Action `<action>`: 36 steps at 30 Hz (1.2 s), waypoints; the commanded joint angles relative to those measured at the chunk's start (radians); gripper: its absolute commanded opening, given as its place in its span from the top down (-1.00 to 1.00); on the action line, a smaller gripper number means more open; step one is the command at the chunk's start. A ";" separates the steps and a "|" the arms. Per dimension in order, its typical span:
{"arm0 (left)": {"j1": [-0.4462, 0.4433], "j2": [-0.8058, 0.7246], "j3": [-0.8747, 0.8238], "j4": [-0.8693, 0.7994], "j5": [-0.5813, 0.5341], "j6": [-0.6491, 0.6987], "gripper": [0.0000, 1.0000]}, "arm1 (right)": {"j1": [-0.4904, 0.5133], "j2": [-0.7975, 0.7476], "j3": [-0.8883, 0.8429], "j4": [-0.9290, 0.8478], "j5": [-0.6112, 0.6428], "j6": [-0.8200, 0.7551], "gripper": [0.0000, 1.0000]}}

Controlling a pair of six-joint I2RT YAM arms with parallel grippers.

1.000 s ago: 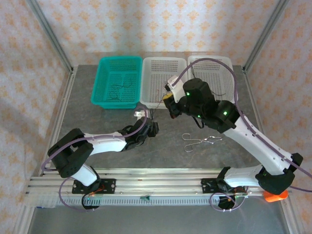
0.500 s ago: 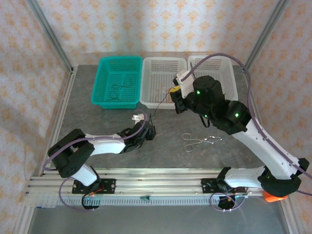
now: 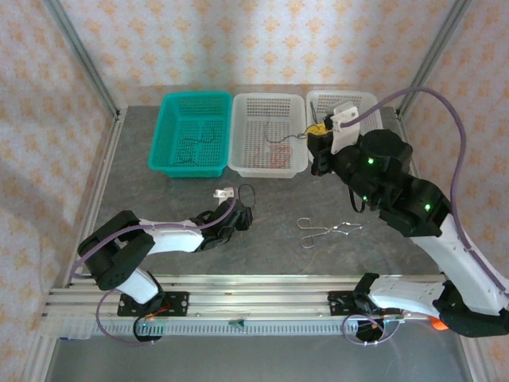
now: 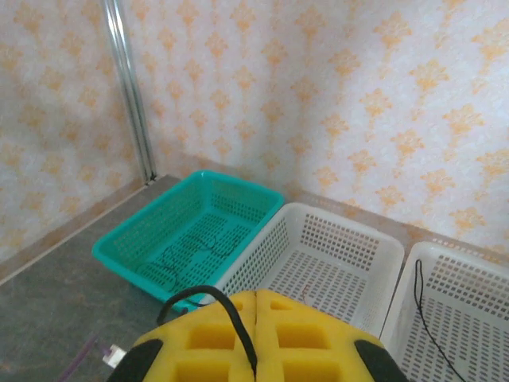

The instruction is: Untangle the cables

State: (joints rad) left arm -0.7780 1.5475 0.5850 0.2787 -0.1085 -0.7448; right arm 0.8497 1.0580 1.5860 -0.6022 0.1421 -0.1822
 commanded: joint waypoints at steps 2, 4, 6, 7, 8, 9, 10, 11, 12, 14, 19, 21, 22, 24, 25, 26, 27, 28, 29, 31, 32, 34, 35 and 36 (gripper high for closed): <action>0.008 -0.003 -0.008 0.019 -0.005 -0.018 0.10 | -0.005 0.017 0.002 0.014 0.082 0.020 1.00; 0.007 -0.013 -0.003 0.010 -0.001 -0.011 0.03 | -0.005 0.027 0.001 0.005 0.117 0.031 1.00; 0.007 -0.033 0.010 -0.016 -0.004 0.000 -0.08 | -0.005 0.041 0.005 -0.006 0.155 0.044 1.00; 0.008 -0.045 0.018 -0.030 -0.010 0.003 -0.13 | -0.006 0.048 0.006 -0.009 0.175 0.049 1.00; 0.007 -0.061 0.029 -0.049 -0.017 0.009 -0.18 | -0.013 0.060 0.009 -0.017 0.195 0.059 1.00; 0.007 -0.078 0.038 -0.069 -0.023 0.017 -0.23 | -0.027 0.073 0.016 -0.029 0.208 0.070 1.00; 0.008 -0.096 0.046 -0.083 -0.026 0.023 -0.27 | -0.048 0.086 0.023 -0.043 0.208 0.081 1.00; 0.007 -0.115 0.055 -0.096 -0.028 0.032 -0.31 | -0.077 0.101 0.031 -0.055 0.197 0.095 1.00; 0.008 -0.134 0.063 -0.109 -0.028 0.038 -0.34 | -0.107 0.114 0.034 -0.062 0.178 0.107 1.00; 0.007 -0.163 0.079 -0.129 -0.024 0.052 -0.40 | -0.160 0.117 0.029 -0.059 0.136 0.122 1.00; 0.007 -0.202 0.105 -0.172 -0.016 0.067 -0.47 | -0.273 0.193 0.036 -0.046 0.085 0.128 1.00; 0.007 -0.218 0.106 -0.171 -0.006 0.068 -0.47 | -0.312 0.228 0.052 -0.050 0.074 0.125 1.00; 0.007 -0.225 0.105 -0.170 -0.005 0.067 -0.47 | -0.330 0.245 0.061 -0.054 0.070 0.124 1.00; 0.008 -0.241 0.102 -0.169 -0.001 0.065 -0.47 | -0.373 0.280 0.077 -0.057 0.043 0.121 1.00; 0.008 -0.247 0.101 -0.171 0.002 0.063 -0.47 | -0.392 0.292 0.078 -0.053 0.032 0.118 1.00; 0.010 -0.254 0.102 -0.174 0.006 0.062 -0.47 | -0.415 0.304 0.077 -0.047 0.017 0.119 1.00; 0.010 -0.264 0.101 -0.177 0.010 0.062 -0.47 | -0.440 0.316 0.076 -0.041 0.003 0.119 1.00; 0.012 -0.272 0.101 -0.179 0.014 0.062 -0.47 | -0.464 0.327 0.074 -0.033 -0.012 0.121 1.00; 0.012 -0.286 0.098 -0.179 0.022 0.061 -0.47 | -0.490 0.338 0.071 -0.020 -0.028 0.125 1.00; 0.021 -0.317 0.090 -0.173 0.044 0.057 -0.47 | -0.534 0.357 0.056 0.014 -0.055 0.125 1.00; 0.028 -0.337 0.085 -0.169 0.057 0.053 -0.47 | -0.553 0.370 0.053 0.029 -0.061 0.128 1.00; 0.049 -0.370 0.079 -0.165 0.090 0.044 -0.48 | -0.583 0.396 0.052 0.051 -0.079 0.128 1.00; 0.064 -0.390 0.072 -0.161 0.109 0.041 -0.48 | -0.597 0.411 0.056 0.063 -0.085 0.127 1.00; 0.079 -0.405 0.068 -0.156 0.130 0.036 -0.50 | -0.609 0.425 0.064 0.069 -0.092 0.128 1.00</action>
State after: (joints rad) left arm -0.7303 1.1862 0.6704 0.1196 -0.0372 -0.7002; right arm 0.2642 1.4597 1.6318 -0.5919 0.0910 -0.0696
